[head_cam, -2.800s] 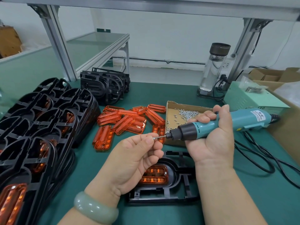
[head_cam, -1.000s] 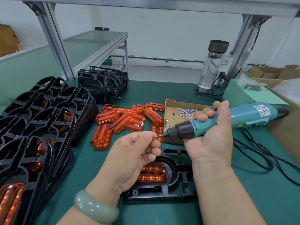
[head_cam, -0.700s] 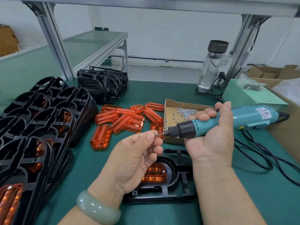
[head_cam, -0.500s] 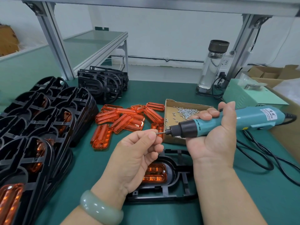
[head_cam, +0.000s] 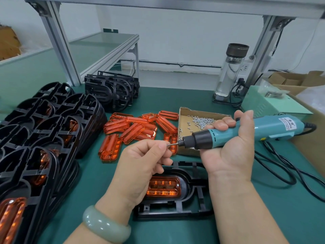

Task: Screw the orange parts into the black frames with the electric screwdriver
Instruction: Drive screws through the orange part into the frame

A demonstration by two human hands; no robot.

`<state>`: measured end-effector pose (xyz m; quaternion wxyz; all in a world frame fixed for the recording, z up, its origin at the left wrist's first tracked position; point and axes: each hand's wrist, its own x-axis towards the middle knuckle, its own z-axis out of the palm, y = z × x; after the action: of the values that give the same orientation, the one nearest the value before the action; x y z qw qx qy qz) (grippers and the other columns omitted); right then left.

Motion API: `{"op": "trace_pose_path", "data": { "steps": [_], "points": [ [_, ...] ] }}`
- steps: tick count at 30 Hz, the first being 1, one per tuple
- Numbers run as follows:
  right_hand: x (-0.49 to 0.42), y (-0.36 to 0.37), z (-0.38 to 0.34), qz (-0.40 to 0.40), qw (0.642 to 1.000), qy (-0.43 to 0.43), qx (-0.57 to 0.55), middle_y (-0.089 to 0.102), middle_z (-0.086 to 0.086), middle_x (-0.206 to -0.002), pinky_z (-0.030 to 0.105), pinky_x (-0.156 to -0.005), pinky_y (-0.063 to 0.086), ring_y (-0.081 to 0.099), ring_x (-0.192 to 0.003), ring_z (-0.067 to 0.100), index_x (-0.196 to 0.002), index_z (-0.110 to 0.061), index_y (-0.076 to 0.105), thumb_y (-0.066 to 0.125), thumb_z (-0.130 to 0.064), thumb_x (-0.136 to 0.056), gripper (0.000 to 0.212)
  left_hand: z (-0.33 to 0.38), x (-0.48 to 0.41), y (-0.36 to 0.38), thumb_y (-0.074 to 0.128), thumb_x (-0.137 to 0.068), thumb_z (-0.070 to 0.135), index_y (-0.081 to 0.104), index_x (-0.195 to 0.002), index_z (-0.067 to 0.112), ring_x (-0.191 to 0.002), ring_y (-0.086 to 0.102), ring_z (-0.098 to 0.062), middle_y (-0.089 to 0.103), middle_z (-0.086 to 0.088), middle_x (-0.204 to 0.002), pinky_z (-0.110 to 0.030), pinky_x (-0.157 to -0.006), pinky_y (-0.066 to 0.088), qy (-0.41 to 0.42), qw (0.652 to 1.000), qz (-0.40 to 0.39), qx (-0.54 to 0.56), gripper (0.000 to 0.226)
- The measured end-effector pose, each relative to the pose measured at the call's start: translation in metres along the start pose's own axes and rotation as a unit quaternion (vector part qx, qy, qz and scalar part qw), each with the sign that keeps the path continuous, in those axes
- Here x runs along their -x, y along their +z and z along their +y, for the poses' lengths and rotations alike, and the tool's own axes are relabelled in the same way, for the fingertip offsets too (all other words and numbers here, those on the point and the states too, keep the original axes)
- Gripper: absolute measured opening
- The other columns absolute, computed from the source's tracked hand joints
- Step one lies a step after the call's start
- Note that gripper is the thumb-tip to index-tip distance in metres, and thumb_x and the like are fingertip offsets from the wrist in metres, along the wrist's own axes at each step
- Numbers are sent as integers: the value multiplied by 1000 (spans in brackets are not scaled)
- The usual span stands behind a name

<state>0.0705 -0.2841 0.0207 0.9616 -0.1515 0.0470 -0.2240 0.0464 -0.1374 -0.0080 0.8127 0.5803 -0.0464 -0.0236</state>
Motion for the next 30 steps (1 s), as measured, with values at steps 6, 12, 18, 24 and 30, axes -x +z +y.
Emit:
{"op": "trace_pose_path", "data": {
  "steps": [6,12,18,24,30],
  "points": [
    [0,1,-1,-6,1000,0,-4,48,-10,-60,20,-56,43,46,-49,5,-52,-23,63,71,-32,-73,24,-3,-3,-3,73,-55,38,76,-74,24,-59,62,-10,69,-4,-68,-15,-47,45,0,1000,4,-9,24],
    [0,2,0,1,1000,7,3,49,-10,-59,18,-56,44,46,-48,5,-54,-23,63,65,-32,-87,34,-5,-5,-7,69,-63,36,75,-76,27,-60,64,-10,71,-4,-69,-15,-49,47,35,997,12,-72,17],
    [1,0,1,-13,1000,0,18,48,-11,-60,20,-59,43,45,-49,4,-76,-23,53,64,-33,-86,18,-1,-5,-13,63,-75,38,73,-79,32,-61,66,-7,72,2,-71,-14,-51,48,113,976,-1,-188,12],
    [-1,0,-2,-11,1000,2,8,47,-11,-59,21,-57,42,45,-49,4,-50,-23,62,65,-33,-85,36,-1,-5,-17,67,-77,35,75,-87,32,-71,70,-14,74,-3,-81,-16,-54,49,81,987,-8,-139,13],
    [-1,-1,1,-4,1000,5,11,48,-11,-60,20,-58,42,45,-49,4,-74,-23,52,66,-32,-82,19,1,-5,-13,69,-75,33,73,-78,34,-63,68,-10,73,0,-73,-15,-51,49,84,982,3,-168,5]
  ]
}}
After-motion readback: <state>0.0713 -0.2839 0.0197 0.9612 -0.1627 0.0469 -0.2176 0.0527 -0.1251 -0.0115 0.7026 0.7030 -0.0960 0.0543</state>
